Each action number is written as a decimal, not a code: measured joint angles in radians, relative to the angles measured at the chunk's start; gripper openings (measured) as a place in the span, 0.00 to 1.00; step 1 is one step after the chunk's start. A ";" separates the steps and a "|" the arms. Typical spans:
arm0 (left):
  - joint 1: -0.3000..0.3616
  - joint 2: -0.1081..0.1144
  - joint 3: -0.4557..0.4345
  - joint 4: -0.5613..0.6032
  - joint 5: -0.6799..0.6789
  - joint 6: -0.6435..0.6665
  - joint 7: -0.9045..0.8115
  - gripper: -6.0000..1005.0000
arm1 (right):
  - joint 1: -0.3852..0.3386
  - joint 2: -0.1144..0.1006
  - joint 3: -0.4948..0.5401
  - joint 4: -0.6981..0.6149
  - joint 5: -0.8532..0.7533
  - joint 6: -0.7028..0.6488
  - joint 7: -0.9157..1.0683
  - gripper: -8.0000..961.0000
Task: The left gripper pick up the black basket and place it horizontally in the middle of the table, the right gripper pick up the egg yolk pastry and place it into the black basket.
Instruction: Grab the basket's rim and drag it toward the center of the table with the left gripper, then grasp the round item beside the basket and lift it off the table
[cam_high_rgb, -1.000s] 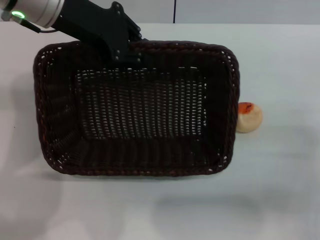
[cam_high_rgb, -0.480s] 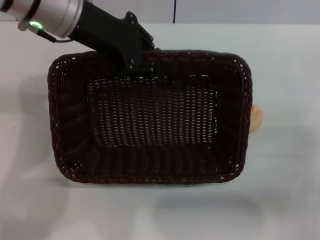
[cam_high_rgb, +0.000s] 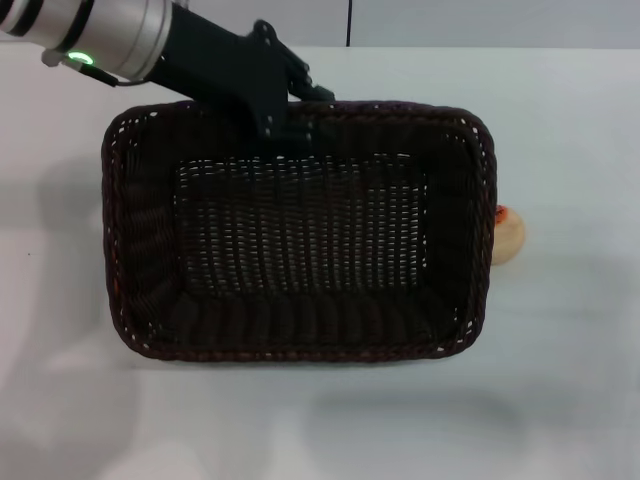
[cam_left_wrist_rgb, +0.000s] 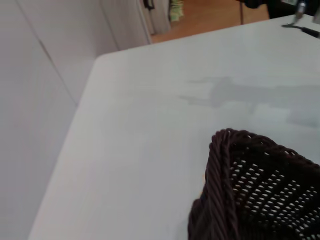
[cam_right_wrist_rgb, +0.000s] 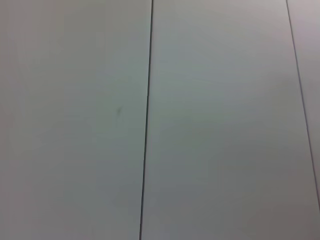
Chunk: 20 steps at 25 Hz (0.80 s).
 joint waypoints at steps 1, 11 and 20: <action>0.000 0.000 0.000 0.000 0.000 0.000 0.000 0.29 | 0.000 0.000 0.000 0.000 0.000 0.000 0.000 0.58; 0.040 0.001 -0.080 -0.042 -0.144 0.043 0.019 0.29 | 0.000 0.000 -0.011 0.002 0.000 0.000 -0.007 0.59; 0.138 0.002 -0.270 -0.044 -0.389 0.056 0.057 0.29 | 0.000 0.000 -0.023 0.004 0.000 0.006 -0.007 0.59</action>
